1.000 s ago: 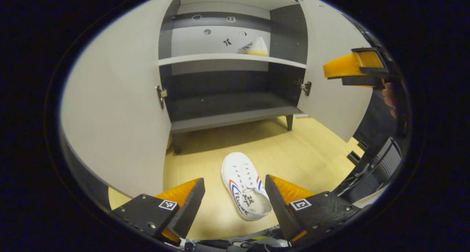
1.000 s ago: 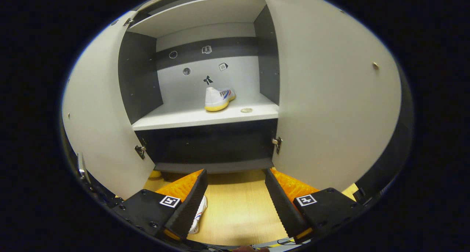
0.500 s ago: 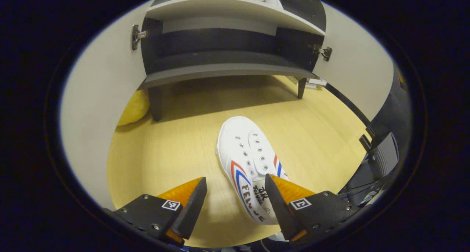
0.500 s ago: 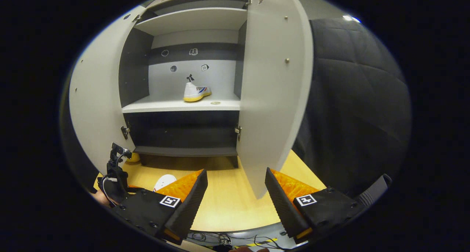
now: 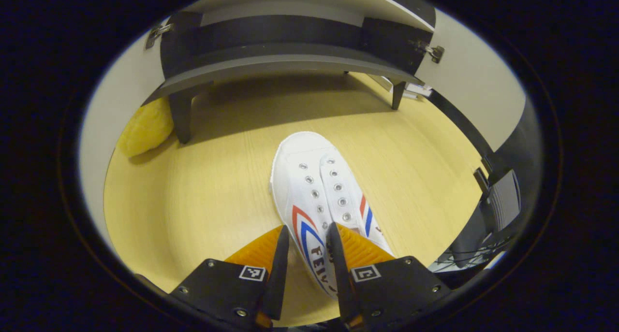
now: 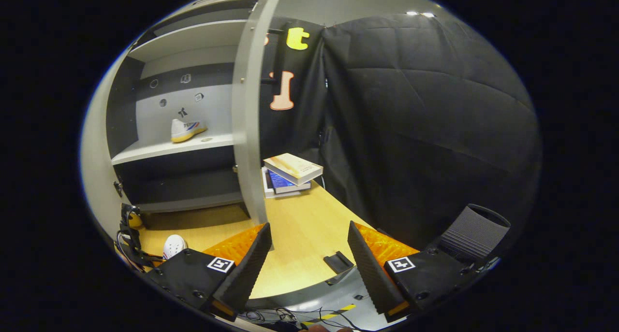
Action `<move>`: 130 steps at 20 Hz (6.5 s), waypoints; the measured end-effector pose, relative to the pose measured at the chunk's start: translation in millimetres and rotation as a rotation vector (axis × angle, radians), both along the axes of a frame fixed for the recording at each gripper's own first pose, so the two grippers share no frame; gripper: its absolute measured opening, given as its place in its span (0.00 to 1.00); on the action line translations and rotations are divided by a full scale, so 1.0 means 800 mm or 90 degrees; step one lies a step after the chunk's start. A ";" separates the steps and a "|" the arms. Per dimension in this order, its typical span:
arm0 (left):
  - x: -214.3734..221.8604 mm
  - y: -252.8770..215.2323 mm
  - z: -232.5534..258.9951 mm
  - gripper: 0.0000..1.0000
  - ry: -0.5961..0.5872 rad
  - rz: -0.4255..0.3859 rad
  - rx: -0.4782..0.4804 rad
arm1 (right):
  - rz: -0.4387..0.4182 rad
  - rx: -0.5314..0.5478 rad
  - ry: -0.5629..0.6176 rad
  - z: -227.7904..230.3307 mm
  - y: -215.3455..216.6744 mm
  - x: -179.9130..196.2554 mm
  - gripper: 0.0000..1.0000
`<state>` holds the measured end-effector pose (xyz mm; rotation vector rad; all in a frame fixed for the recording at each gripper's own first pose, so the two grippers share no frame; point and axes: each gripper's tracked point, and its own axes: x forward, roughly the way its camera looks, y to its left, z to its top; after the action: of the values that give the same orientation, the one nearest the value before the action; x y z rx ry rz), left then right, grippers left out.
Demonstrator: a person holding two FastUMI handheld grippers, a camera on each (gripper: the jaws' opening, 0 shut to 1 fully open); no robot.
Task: Grab one shoe with the right hand and put it into the shoe cabinet, grab the other shoe with the left hand and put it into the shoe cabinet; then close the right door with the right hand and the left door with the left hand.
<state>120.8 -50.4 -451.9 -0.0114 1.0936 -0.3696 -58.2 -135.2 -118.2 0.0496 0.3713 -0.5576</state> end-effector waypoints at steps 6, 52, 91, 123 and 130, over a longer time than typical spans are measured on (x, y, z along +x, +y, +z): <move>-0.001 0.003 -0.001 0.22 0.042 0.006 0.008 | -0.069 0.002 -0.028 0.014 -0.056 -0.016 0.97; 0.048 0.041 0.122 0.00 -0.589 0.154 0.029 | -0.100 0.011 -0.128 0.038 -0.252 0.125 0.94; -0.349 0.061 0.194 0.95 -0.667 0.197 0.009 | 0.037 -0.035 -0.216 0.199 -0.172 0.144 0.96; -0.532 0.086 0.071 0.96 -0.534 0.285 -0.052 | 0.303 -0.038 -0.211 0.248 0.022 0.169 0.92; -0.552 0.118 0.077 0.95 -0.542 0.316 -0.019 | 0.353 0.004 -0.225 0.248 0.088 0.204 0.92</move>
<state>-321.0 44.2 -390.3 -0.1370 0.2189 0.0723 104.7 -65.1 79.9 0.0479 0.0328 0.0057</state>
